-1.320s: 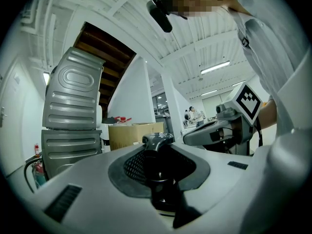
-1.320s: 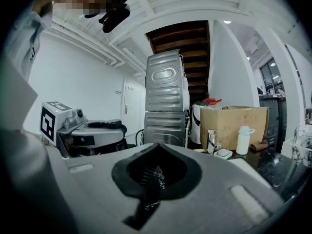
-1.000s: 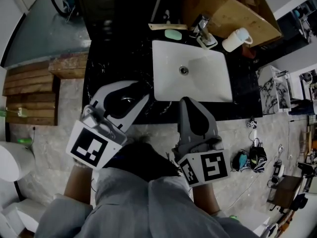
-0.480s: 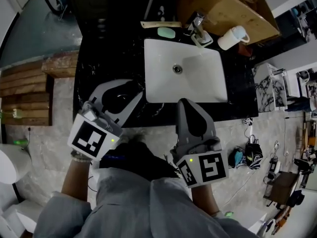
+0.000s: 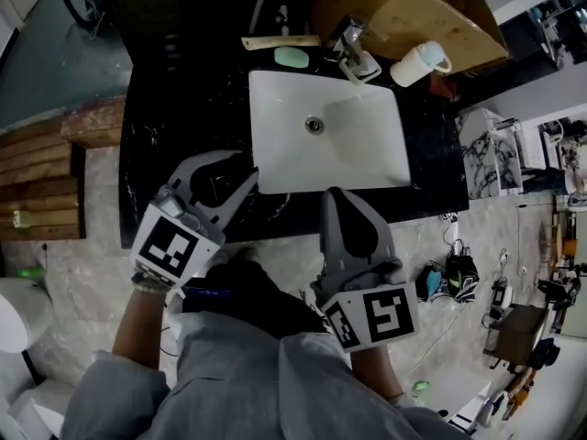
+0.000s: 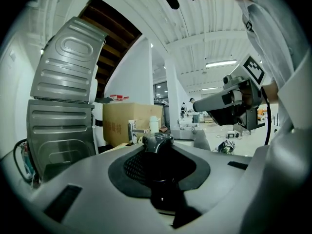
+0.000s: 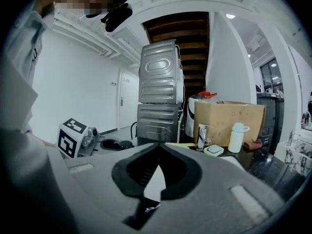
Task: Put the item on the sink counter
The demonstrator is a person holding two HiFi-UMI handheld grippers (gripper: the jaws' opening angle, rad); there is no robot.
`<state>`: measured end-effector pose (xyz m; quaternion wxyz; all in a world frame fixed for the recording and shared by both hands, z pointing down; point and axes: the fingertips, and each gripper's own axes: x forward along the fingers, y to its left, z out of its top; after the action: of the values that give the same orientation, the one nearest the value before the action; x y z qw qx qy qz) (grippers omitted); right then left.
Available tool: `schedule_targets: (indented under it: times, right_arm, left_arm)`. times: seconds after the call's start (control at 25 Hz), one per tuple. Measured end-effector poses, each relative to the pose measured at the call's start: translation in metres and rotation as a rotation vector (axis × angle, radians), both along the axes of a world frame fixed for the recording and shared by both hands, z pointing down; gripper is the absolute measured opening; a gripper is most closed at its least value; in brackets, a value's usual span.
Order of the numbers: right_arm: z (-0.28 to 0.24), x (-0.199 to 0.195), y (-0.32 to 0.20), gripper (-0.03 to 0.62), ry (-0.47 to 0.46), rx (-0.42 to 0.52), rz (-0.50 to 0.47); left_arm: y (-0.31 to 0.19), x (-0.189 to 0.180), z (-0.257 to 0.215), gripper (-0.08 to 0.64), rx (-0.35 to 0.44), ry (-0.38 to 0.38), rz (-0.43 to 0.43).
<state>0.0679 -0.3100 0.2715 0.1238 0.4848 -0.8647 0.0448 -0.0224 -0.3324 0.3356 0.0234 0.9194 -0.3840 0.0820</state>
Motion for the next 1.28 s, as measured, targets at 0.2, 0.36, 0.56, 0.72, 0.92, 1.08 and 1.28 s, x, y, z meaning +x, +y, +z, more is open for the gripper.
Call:
schedule_targets:
  times: [0.2,0.36,0.56,0.72,0.92,1.08,1.28]
  right_arm:
    - [0.002,0.004,-0.003,-0.003,0.004,-0.007,0.012]
    - [0.005,0.005,-0.004,-0.003,0.008,-0.014,0.016]
    - [0.006,0.006,-0.006,-0.003,0.004,-0.021,0.016]
    - [0.007,0.006,-0.007,-0.003,0.0,-0.022,0.015]
    - [0.009,0.004,-0.007,-0.003,-0.004,-0.023,0.013]
    - [0.009,0.003,-0.006,-0.003,-0.007,-0.027,0.005]
    - [0.01,0.001,-0.006,-0.003,-0.005,-0.028,-0.005]
  left_arm:
    - [-0.008,0.0,0.012,0.094,-0.012,-0.007,0.01]
    - [-0.012,0.0,0.021,0.094,-0.036,-0.001,0.001]
    - [-0.014,0.001,0.034,0.094,0.009,-0.079,0.05]
    - [-0.013,0.0,0.033,0.094,-0.057,0.014,0.011]
    - [-0.013,0.0,0.033,0.094,-0.044,0.036,0.027]
    - [-0.012,0.001,0.034,0.094,-0.04,0.02,0.034]
    - [-0.015,0.0,0.036,0.116,-0.048,0.02,0.02]
